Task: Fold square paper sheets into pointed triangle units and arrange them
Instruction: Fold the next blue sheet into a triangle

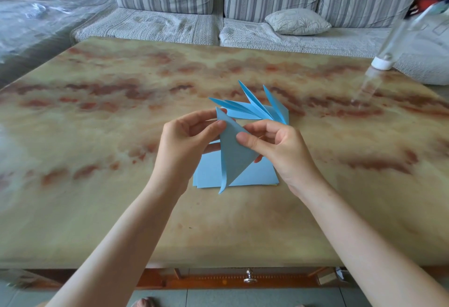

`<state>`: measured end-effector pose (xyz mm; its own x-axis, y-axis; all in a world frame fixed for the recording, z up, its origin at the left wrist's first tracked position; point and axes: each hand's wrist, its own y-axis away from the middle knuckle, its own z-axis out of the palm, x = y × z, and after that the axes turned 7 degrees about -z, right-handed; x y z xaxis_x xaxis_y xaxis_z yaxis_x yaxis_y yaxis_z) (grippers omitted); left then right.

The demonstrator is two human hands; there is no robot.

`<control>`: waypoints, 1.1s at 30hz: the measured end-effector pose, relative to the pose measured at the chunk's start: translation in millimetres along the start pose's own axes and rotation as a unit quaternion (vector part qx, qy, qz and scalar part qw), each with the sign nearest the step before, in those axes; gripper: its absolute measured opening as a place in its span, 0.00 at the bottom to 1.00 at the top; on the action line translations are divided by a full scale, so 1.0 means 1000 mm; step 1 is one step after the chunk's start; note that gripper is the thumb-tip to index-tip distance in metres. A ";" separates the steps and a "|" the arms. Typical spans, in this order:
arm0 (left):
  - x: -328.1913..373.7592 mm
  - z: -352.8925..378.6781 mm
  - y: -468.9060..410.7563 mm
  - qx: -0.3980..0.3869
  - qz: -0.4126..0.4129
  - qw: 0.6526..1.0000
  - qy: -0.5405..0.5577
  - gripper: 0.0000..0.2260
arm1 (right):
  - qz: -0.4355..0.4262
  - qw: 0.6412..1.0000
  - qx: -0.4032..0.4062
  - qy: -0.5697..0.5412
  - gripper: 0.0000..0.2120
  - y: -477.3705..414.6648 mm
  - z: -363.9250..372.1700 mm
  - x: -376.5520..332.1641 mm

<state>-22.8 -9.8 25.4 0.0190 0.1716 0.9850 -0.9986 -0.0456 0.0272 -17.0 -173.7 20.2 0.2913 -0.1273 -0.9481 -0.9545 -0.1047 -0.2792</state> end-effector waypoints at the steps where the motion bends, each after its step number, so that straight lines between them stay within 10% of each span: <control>1: 0.000 0.000 0.000 0.001 -0.001 1.000 0.004 0.10 | 0.004 1.000 0.004 -0.006 0.03 0.000 0.000 0.000; 33: 0.003 0.008 0.009 0.030 -0.001 0.997 0.066 0.05 | 0.023 0.999 0.026 -0.037 0.01 -0.001 0.001 -0.004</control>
<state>-31.3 -17.5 29.7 0.0105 0.2988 0.9543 -0.9936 -0.1042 0.0435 -17.0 -172.4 24.0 0.2443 -0.0580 -0.9680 -0.9692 -0.0483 -0.2417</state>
